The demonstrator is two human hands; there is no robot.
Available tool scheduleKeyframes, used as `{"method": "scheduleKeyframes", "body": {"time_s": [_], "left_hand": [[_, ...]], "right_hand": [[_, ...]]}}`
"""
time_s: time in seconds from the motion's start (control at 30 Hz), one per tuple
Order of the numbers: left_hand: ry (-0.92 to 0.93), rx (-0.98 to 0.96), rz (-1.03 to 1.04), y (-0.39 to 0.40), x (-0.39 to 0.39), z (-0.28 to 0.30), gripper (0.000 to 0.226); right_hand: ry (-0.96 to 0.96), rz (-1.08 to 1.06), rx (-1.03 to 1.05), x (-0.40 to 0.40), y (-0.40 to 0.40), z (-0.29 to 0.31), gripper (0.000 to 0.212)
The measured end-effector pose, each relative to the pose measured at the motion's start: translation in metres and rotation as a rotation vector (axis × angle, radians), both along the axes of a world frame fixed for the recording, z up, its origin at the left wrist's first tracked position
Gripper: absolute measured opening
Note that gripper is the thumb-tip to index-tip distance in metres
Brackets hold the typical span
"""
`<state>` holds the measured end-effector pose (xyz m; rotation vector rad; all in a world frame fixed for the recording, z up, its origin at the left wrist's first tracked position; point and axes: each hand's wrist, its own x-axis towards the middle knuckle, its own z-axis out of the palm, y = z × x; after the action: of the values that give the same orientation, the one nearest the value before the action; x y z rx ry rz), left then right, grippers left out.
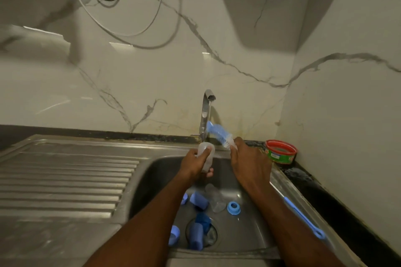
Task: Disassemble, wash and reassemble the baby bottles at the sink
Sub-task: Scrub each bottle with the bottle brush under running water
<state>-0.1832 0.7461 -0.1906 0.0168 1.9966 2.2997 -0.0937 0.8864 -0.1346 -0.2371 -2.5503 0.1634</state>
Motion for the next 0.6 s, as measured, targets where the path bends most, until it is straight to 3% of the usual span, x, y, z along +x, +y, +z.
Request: {"method": "scheduleKeyframes", "body": {"time_s": [0.07,0.17,0.3,0.47,0.6], "left_hand": [[-0.067,0.13,-0.041,0.004,0.007,0.016,0.04],[-0.098,0.162,-0.172,0.002,0.015,0.03,0.028],[0.003,-0.073,-0.226,-0.009,0.017,0.019,0.028],[0.1,-0.21,-0.142,-0.018,0.013,-0.001,0.027],[0.238,-0.172,-0.123,-0.019,0.014,0.005,0.026]], "right_hand": [[-0.018,0.005,-0.007,0.002,-0.001,0.005,0.03],[-0.028,0.055,-0.022,0.004,-0.002,0.008,0.03],[0.049,0.052,-0.052,-0.001,0.005,0.005,0.03],[0.129,0.096,-0.011,0.0,0.011,0.002,0.031],[-0.075,0.177,0.186,0.005,-0.004,-0.005,0.058]]}}
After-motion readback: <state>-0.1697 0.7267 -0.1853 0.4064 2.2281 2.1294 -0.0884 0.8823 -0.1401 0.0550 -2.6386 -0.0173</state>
